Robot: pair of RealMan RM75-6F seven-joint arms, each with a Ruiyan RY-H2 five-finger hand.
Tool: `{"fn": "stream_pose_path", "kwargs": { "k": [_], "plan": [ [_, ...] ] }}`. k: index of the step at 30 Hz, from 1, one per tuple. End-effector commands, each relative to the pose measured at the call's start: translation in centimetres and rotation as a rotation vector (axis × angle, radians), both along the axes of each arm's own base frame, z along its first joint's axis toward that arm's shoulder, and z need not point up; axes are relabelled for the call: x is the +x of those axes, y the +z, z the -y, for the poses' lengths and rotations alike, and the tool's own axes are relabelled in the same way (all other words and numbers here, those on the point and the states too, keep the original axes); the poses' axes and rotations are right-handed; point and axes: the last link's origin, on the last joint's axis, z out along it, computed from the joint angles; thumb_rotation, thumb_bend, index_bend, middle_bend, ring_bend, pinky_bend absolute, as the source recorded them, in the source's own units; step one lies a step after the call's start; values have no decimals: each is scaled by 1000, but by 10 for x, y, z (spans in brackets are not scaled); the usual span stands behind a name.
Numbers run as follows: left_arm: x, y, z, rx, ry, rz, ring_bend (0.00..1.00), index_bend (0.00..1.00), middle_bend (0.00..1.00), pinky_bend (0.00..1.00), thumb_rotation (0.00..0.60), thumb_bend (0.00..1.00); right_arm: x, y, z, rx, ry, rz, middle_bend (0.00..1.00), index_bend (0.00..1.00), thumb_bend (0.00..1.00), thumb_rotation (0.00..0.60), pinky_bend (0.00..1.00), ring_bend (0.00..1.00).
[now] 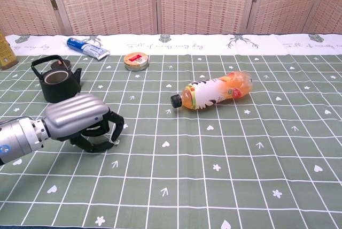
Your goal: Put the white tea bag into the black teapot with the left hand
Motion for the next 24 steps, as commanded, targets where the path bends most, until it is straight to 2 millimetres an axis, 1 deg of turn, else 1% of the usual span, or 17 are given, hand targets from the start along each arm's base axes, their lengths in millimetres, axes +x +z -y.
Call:
{"fn": "stream_pose_path", "kwargs": {
  "k": [1,8,12,18,19,20,21,24],
  "plan": [
    [0,0,0,2,0,2,1000,608,1000,1000,600,461,0,0,0,1,-1,0,0,0,366,600,0,16],
    [0,2,-2,10,5,20,1000,609,1000,1000,600,472,0,0,0,0,1,-1,0,0,366,600,0,13],
    [2,10,-7,38,0,46,1000,613,1000,1000,600,474,0,-1,0,2,0,-4,0,0,366,600,0,13],
    [10,45,-28,137,7,110,1000,613,1000,1000,600,474,1,-1,-1,2,4,-4,0,0,365,600,0,15],
    [11,47,-29,143,8,112,1000,613,1000,1000,600,474,1,-1,-1,2,4,-4,0,0,365,600,0,15],
    [13,55,-33,164,12,122,1000,613,1000,1000,600,475,1,-1,-1,3,5,-4,0,0,365,600,0,15],
    [20,77,-45,221,16,167,1000,613,1000,1000,600,475,0,-2,1,7,2,-5,0,0,365,600,0,14],
    [32,100,-53,259,22,184,1000,615,1000,1000,600,476,0,-2,3,12,-6,-4,0,0,365,600,0,14]
  ]
}}
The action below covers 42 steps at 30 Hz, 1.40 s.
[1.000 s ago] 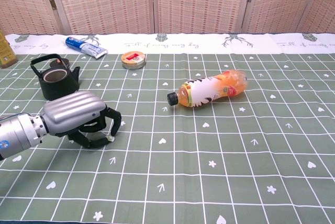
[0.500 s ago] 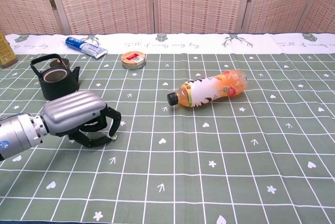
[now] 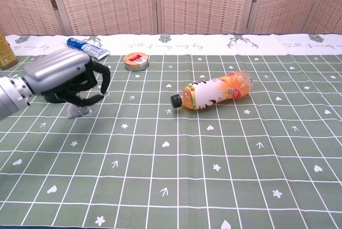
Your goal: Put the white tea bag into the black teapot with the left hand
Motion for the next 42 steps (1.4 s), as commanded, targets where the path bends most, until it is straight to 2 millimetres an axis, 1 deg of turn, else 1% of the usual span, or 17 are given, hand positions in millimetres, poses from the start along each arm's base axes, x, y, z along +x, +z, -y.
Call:
{"fn": "stream_pose_path", "kwargs": {
  "k": [1,4,7,10,21,27,34,42],
  "plan": [
    [22,47,-20,105,11,46,1000,614,1000,1000,600,476,0,0,3,4,-8,0,0,0,366,600,0,14],
    [35,69,-27,126,44,107,1000,614,1000,1000,600,476,-1,0,6,10,-14,0,0,0,365,600,0,14],
    [43,90,-33,137,79,181,1000,614,1000,1000,600,476,-1,0,8,13,-21,3,0,0,366,600,0,15],
    [45,103,-37,155,92,191,1000,618,1000,1000,600,476,-2,1,11,14,-29,9,0,0,365,600,0,14],
    [45,125,-61,196,137,174,1000,621,1000,1000,600,479,-6,4,19,16,-61,17,0,0,366,600,0,16],
    [40,134,-67,205,148,169,1000,625,1000,1000,600,479,-7,5,22,7,-80,23,0,0,366,600,0,15],
    [27,138,-73,203,176,144,1000,631,1000,1000,600,480,-8,6,23,-2,-95,24,0,0,365,600,0,14],
    [13,140,-83,195,200,163,1000,635,1000,1000,600,482,-10,5,26,-9,-118,21,0,0,365,600,0,15]
  ]
}}
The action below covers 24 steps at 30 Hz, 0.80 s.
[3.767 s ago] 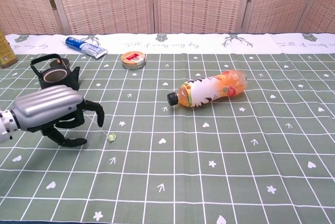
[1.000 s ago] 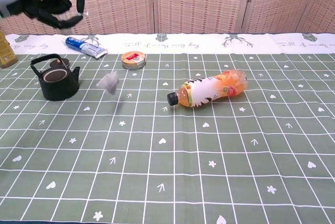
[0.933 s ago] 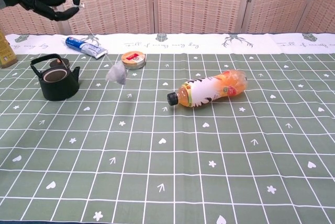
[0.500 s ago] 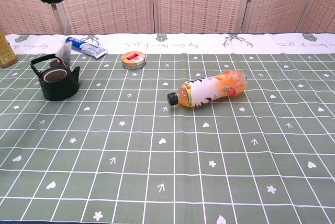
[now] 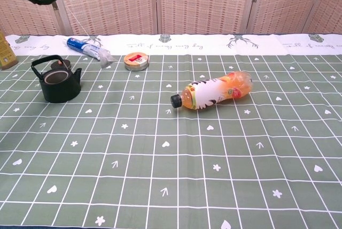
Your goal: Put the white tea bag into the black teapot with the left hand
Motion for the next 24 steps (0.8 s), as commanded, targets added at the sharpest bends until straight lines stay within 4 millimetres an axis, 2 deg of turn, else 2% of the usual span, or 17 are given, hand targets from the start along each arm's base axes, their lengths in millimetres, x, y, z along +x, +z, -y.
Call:
{"fn": "stream_pose_path", "kwargs": {
  "k": [1,15,24],
  "plan": [
    [-4,-1,-3,-10,2,14,1000,635,1000,1000,600,482,0,0,1,-4,-8,-1,0,0,366,600,0,14],
    [-29,4,-1,-18,26,11,1000,645,1000,1000,600,483,0,4,-2,-26,-10,2,0,0,366,600,0,12],
    [-51,4,-4,-25,82,26,1000,643,1000,1000,600,483,1,2,-3,-29,-6,-6,0,0,366,600,0,15]
  ]
}}
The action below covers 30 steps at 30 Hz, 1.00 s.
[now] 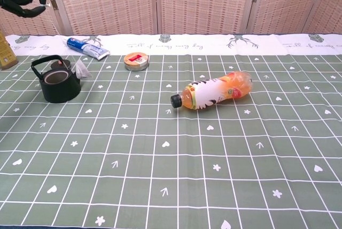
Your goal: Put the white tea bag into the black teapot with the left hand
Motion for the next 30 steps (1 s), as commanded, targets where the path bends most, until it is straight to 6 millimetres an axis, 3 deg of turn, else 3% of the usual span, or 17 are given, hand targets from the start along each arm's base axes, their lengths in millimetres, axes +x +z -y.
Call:
{"fn": "stream_pose_path", "kwargs": {
  "k": [1,20,30],
  "plan": [
    [-6,2,-1,0,15,24,1000,643,1000,1000,600,483,0,-2,1,4,-3,-4,0,0,365,600,0,15],
    [-15,26,7,43,6,34,1000,654,1000,1000,600,484,2,-6,6,8,-19,-20,0,0,365,600,0,14],
    [-34,13,9,10,68,-31,1000,651,1000,1000,600,484,5,-11,4,12,-12,-31,0,0,366,600,0,19]
  ]
}}
